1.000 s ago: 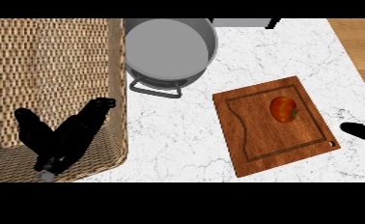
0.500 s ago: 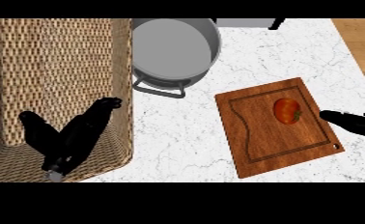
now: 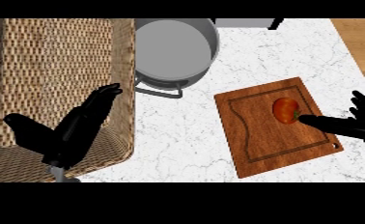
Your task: Pick the tomato from the cutting board and place it in the pot
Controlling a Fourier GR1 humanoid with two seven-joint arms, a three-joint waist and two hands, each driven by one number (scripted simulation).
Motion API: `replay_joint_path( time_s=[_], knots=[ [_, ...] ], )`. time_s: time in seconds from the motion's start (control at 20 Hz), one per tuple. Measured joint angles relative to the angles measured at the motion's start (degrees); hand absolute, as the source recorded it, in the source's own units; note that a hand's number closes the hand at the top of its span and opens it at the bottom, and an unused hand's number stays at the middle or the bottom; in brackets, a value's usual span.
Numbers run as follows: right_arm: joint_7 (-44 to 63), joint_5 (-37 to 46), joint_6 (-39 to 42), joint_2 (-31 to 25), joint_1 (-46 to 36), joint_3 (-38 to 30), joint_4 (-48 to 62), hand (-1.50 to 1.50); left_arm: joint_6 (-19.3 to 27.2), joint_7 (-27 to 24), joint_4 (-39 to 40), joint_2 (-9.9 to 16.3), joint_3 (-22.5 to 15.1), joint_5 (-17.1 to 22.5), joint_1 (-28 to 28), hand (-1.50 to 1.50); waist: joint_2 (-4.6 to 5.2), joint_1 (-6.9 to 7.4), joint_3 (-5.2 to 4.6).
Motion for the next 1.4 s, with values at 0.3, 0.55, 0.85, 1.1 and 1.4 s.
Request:
replay_joint_path(
  time_s=[0.3,0.55,0.85,1.1,1.4],
  knots=[
    [0.6,1.9,-0.2,1.0,0.2,2.0,0.5,-1.5,-1.3,-2.7,0.6,-0.6,1.7,-1.0,-2.8,0.0,-0.05,-0.36,0.05],
    [0.2,2.8,-0.6,3.1,-0.8,3.6,2.8,-1.5,-1.9,-2.7,0.0,-1.4,1.1,-2.5,-2.6,0.0,0.02,-0.11,0.01],
    [-0.2,3.4,-0.8,4.9,-1.9,4.7,5.9,-1.5,-3.1,-2.3,0.4,-1.6,2.2,-2.3,-3.5,0.0,0.03,-0.17,0.07],
    [-1.2,2.8,-0.7,5.7,-2.2,4.2,8.2,-1.5,-3.8,-2.6,0.4,-1.6,2.3,-2.2,-3.2,0.0,-0.03,-0.25,0.14],
    [-2.1,3.4,-0.8,7.8,-3.8,5.1,12.0,-1.5,-3.4,-2.8,0.6,-1.6,1.5,-3.3,-3.5,0.0,0.01,-0.08,0.17]
  ],
)
